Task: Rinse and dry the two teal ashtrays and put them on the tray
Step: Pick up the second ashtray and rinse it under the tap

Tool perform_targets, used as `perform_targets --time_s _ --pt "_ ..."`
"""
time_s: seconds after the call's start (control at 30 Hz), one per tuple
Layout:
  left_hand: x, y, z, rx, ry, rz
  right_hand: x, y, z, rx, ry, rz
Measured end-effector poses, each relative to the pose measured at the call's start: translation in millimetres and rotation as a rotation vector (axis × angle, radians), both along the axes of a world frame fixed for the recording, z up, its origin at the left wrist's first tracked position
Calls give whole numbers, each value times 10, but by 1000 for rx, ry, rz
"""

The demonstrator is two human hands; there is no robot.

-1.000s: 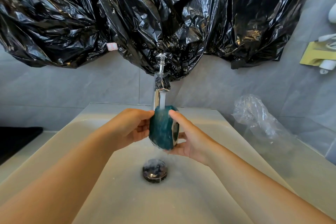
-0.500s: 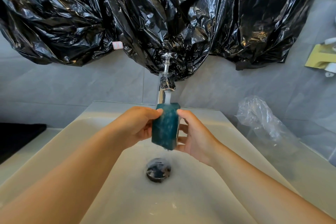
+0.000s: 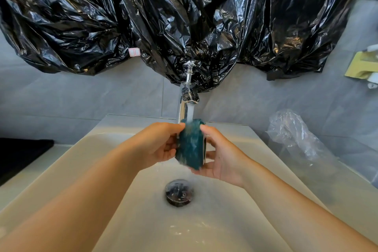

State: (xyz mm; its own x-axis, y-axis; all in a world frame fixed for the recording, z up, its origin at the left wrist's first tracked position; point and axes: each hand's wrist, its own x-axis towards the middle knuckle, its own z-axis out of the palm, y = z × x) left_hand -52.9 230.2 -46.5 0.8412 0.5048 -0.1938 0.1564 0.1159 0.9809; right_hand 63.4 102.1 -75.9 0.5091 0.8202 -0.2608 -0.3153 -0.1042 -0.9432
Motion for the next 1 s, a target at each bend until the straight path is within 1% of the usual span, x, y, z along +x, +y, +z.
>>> perform_targets --time_s 0.1,0.17,0.23,0.3,0.43,0.47,0.53,0.6,0.73,0.8,0.93,1.0 --pt "-3 26 -11 -19 31 63 5 16 -22 52 -122 11" --pt "6 26 -26 9 53 62 1 35 -31 66 -181 2" --pt "24 8 -35 24 34 40 -11 48 -39 66 -200 0" --pt "41 -7 -37 44 -3 28 -5 42 -38 46 -144 6" --pt "43 -30 -36 80 -59 19 56 32 -49 -61 140 58" --pt "40 -29 -46 74 -58 15 49 30 -51 -60 186 82" --pt "36 -20 -61 61 -42 -4 32 34 -55 -12 220 96" --pt "31 1 -57 38 -12 -1 15 30 -44 14 165 77" --pt "30 26 -34 -21 19 32 38 24 -30 44 -139 56" --pt "41 34 -49 -34 20 77 57 24 -43 51 -227 48" --pt "59 47 -89 -3 22 111 60 26 -61 10 -227 103" --pt "57 35 -90 17 16 107 78 18 -64 -33 -150 152"
